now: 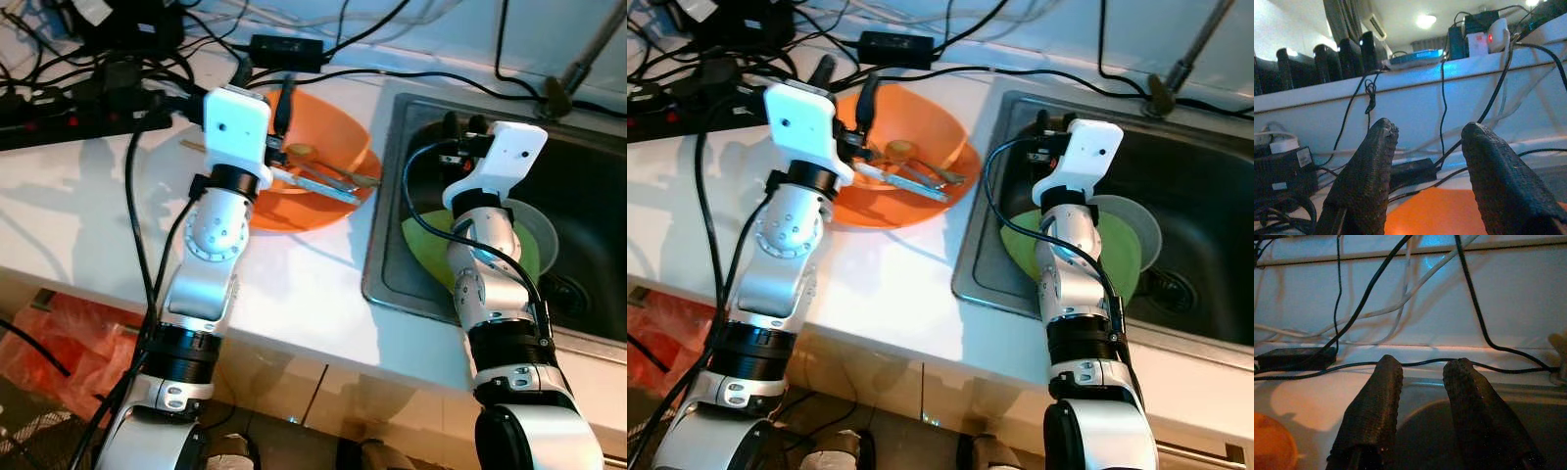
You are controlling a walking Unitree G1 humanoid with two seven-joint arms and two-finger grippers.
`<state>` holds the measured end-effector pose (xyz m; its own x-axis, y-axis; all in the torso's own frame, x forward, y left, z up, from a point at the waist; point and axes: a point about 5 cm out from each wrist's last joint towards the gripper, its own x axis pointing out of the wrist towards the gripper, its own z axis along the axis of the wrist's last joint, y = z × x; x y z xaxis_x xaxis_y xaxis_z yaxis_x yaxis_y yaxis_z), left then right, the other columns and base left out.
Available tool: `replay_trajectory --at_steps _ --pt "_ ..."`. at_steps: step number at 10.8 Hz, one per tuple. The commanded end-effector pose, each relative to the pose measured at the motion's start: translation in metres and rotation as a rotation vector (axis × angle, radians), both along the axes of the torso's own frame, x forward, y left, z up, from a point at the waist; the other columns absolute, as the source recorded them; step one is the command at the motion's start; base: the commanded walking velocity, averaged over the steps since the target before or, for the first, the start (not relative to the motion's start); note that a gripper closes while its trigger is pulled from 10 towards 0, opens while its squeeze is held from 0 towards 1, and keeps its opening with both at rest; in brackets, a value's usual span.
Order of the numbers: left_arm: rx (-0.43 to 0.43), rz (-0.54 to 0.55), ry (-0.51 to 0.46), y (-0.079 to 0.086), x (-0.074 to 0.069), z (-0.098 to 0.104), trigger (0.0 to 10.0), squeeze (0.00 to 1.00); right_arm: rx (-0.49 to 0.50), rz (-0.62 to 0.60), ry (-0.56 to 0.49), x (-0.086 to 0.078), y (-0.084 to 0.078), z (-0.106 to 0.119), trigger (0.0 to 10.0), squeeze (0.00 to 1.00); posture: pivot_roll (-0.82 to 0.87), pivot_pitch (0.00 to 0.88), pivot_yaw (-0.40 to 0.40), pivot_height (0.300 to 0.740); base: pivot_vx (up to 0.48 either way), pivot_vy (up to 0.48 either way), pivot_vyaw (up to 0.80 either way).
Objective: Kitchen organization
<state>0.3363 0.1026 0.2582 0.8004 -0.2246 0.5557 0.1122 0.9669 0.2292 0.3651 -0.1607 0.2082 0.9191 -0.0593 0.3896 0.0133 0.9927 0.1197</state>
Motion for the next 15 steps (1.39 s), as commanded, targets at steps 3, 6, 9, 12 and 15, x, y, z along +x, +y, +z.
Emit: replay_trajectory --at_steps 3,6,9,12,15 --pt "-0.003 0.011 -0.043 0.0032 -0.0004 0.0048 10.0 0.00 0.003 -0.008 -0.023 -0.0014 -0.0018 0.0032 10.0 0.00 0.09 0.112 -0.023 0.740 0.000 0.000 0.00" --pt "0.004 0.013 -0.054 0.0009 -0.0007 0.0053 10.0 0.00 0.001 0.001 -0.019 -0.0020 0.0005 0.0010 10.0 0.00 0.08 0.111 -0.017 0.740 0.000 -0.086 0.00" --pt "0.005 0.033 -0.055 0.0040 0.0001 0.0057 10.0 0.00 -0.004 0.003 -0.012 -0.0034 0.0014 -0.0017 10.0 0.00 0.08 0.124 -0.018 0.740 0.000 -0.340 0.00" --pt "0.004 0.044 -0.060 0.0047 0.0001 0.0072 10.0 0.00 0.001 0.000 -0.008 -0.0026 -0.0009 -0.0005 10.0 0.00 0.08 0.137 -0.022 0.740 0.000 -0.345 0.00" --pt "0.004 0.053 -0.070 0.0057 -0.0003 0.0102 10.0 0.00 -0.007 0.010 -0.012 -0.0021 0.0008 0.0006 10.0 0.00 0.09 0.140 -0.026 0.740 0.000 -0.351 0.00"
